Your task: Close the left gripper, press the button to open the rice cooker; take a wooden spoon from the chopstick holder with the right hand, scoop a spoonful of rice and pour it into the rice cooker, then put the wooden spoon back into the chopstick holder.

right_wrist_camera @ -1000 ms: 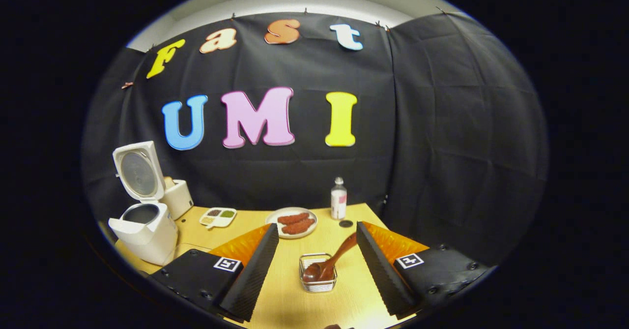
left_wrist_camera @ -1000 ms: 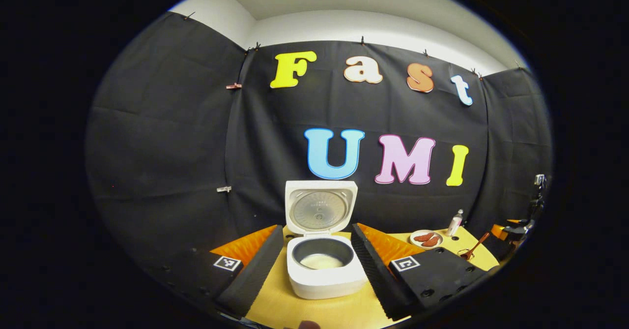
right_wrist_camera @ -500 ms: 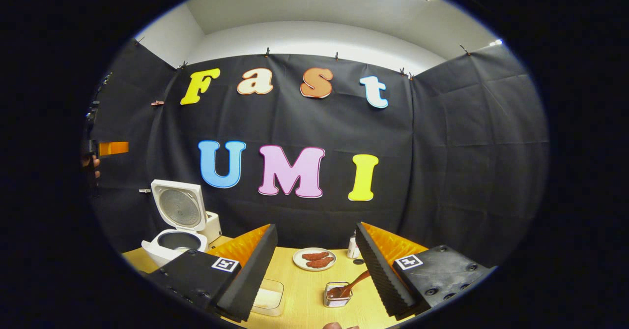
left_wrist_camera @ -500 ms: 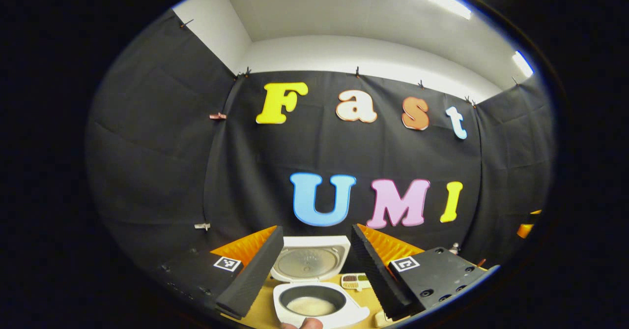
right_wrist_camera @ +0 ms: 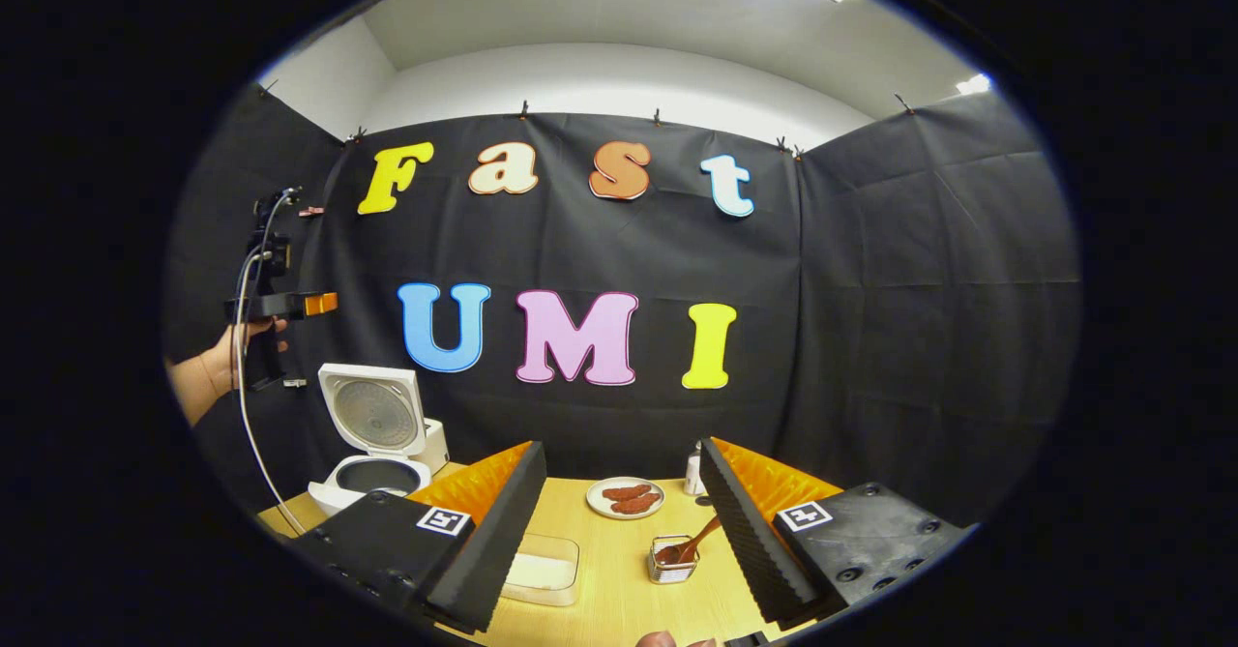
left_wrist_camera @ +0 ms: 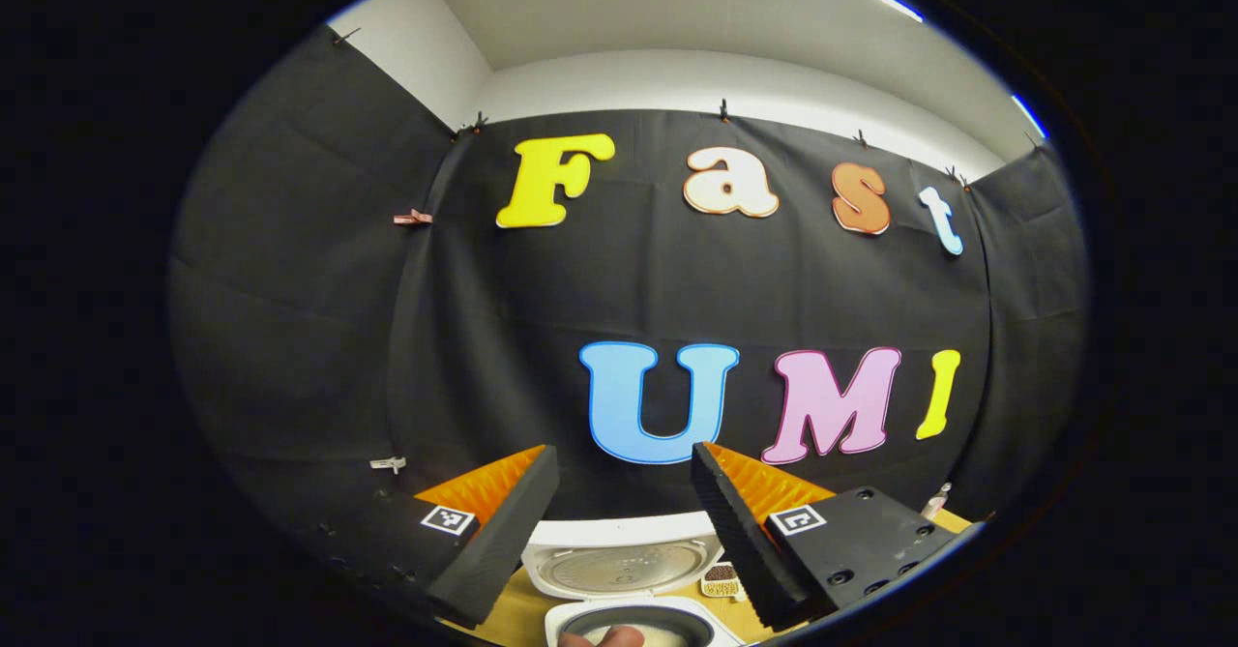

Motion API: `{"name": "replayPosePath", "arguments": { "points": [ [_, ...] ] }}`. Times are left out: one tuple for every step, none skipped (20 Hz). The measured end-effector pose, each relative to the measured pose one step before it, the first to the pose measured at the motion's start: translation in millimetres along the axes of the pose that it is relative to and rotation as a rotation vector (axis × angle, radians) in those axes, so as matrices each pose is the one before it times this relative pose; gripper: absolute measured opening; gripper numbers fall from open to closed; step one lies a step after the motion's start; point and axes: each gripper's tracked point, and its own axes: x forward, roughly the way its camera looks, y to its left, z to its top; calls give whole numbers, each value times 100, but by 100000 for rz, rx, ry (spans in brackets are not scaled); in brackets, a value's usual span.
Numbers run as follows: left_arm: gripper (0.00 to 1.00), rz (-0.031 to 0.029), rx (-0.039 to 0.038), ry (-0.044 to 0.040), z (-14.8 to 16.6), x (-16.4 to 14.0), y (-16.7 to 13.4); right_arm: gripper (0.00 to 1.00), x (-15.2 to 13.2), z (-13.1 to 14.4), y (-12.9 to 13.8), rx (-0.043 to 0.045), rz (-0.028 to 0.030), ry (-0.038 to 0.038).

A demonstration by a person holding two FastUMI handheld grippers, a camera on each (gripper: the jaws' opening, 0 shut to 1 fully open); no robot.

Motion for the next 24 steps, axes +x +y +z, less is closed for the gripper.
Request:
{"name": "replayPosePath", "arguments": {
  "points": [
    [95, -152, -326, 1367, -737, 1167, -192, 99, -261, 231, 365, -170, 722, -432],
    [95, -316, -464, 1739, -858, 1088, -109, 100, -273, 596, 353, -912, 1111, -1856],
    [95, -448, -70, 1693, -864, 971, -265, 99, -119, 612, -93, -1840, -429, -2706],
    [95, 74, 294, 1439, -855, 943, 129, 99, 20, 310, -406, -2712, -1940, -1937],
    [95, 272, 471, 1064, -669, 919, 58, 99, -120, 38, -157, -2594, -1169, -1406],
    [95, 303, 425, 945, -558, 1037, 23, 99, -16, -90, 48, -2177, -896, -361],
    [95, 220, 343, 1114, -487, 1053, 49, 99, 4, -214, 173, -1519, -843, 359],
    [95, 374, 339, 1238, -719, 953, 197, 99, 10, -181, -21, -889, -1360, 289],
    [95, 25, 991, 1145, -632, 1184, 76, 99, 71, -90, -101, -190, -1335, 473],
    [95, 650, 1480, 1202, -646, 1072, 246, 99, -41, -143, -79, 118, -1460, 400],
    [94, 246, 1635, 816, -397, 1245, -12, 99, 37, -108, -246, 70, -1813, 216],
    [95, -44, 1322, 870, -374, 1016, -59, 99, -40, -168, 6, 57, -1082, 560],
    [94, 136, 1279, 955, -537, 1116, -27, 99, -50, -354, 19, -188, -846, 926],
    [94, -3, 1137, 1363, -667, 970, -81, 99, 9, -355, -48, -706, -829, 995],
    [94, -150, 842, 2164, -942, 892, -236, 99, -64, -279, -159, -839, -983, 993],
    [94, -21, 221, 2408, -1027, 628, -50, 99, -77, -218, 2, -638, -591, 726],
    [94, -165, -546, 2465, -999, 632, -196, 99, -50, -140, 51, -522, -559, 478],
    [95, 232, -918, 2237, -694, 557, -30, 99, -137, -72, -1, -592, -242, 449],
    [95, 436, -1299, 2547, -840, 351, 36, 99, -7, -160, 84, -798, 8, 500],
    [94, 434, -3401, 1466, -634, -16, 177, 99, -83, -200, 32, -905, -40, 692],
    [96, 21, -1550, -995, 372, -392, -182, 99, 51, -138, -31, -570, 253, 514],
    [98, 190, -77, 1960, -781, -784, -62, 99, 57, -74, -3, 128, 188, 604],
    [97, 307, 1363, 605, -330, -784, -106, 99, 107, 173, 124, 920, 482, 16],
    [98, 277, -150, 232, -306, -783, -380, 99, 59, 208, 29, 1341, 420, -420]
  ]
}}
